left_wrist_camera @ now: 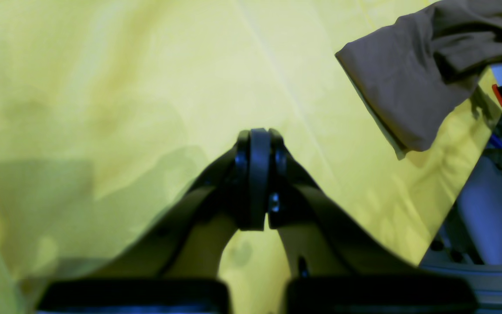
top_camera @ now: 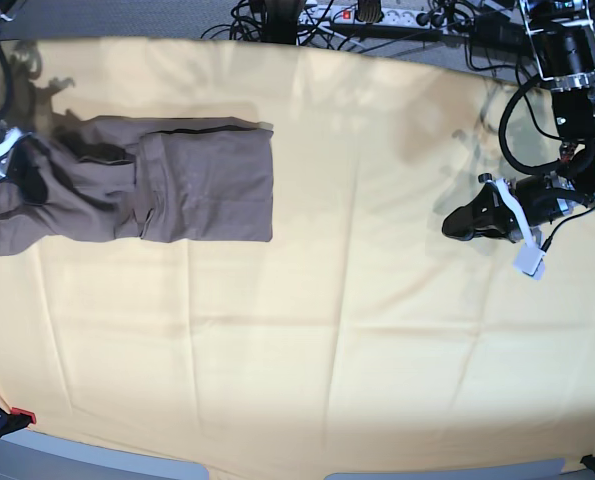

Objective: Fold the T-shirt properly
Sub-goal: 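Lift the strip's end with the right gripper and fold it over the bundle, then grasp the bundle's sides with both grippers and lift it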

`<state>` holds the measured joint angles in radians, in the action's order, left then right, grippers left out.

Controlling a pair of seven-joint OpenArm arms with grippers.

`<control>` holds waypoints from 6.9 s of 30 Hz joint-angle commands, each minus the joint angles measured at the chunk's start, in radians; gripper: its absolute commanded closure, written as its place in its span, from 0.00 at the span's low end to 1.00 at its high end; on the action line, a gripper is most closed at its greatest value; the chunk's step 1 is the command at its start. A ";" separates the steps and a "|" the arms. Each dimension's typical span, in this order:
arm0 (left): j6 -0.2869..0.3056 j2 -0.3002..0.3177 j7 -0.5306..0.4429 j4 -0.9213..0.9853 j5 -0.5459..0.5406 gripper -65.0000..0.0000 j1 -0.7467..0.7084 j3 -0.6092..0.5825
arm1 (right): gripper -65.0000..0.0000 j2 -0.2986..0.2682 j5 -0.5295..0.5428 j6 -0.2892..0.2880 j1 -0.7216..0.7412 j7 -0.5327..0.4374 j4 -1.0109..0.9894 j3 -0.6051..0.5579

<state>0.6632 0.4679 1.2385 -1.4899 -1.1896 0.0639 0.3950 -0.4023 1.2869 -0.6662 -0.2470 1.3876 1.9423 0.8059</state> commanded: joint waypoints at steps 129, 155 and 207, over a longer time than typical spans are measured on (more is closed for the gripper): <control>0.029 0.034 -0.003 -0.018 -0.197 1.00 0.035 0.008 | 0.35 0.161 -0.480 -0.032 -0.037 -0.360 0.327 -1.037; 0.035 0.075 0.093 -0.416 -0.199 1.00 0.053 -0.493 | 1.00 0.009 -0.705 -0.032 0.280 -0.524 0.061 -0.727; 0.013 -0.084 -0.412 -0.161 0.768 1.00 0.187 -0.999 | 1.00 -0.238 -0.376 -0.032 0.455 -0.266 -0.460 -1.081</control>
<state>0.6895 0.3820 0.8021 -1.6470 -0.4541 0.2356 -0.6090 -0.6262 0.9009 -0.6926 0.1898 1.1229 1.4704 -0.2806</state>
